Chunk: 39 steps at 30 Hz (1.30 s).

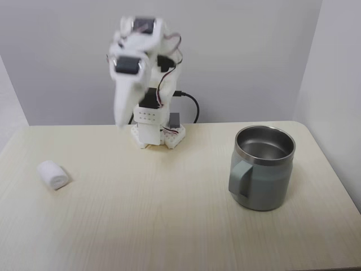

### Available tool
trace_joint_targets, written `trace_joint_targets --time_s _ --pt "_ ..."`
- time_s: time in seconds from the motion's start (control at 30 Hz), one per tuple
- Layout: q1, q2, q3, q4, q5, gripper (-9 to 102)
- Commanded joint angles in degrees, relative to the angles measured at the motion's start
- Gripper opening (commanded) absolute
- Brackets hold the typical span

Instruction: Grasp a dressing and put it in the cup.

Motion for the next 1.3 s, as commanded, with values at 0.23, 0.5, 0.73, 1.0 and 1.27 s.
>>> trace_joint_targets --time_s 0.23,0.5,0.73,1.0,1.27 --pt "20.74 35.68 30.23 9.23 -2.64 18" --pt "30.85 66.01 40.34 10.99 -9.58 24" --pt "36.56 86.31 40.52 6.24 -16.70 25" --pt "40.34 99.67 42.01 1.58 -21.01 25" --pt "41.40 103.80 45.44 2.02 -22.15 16"
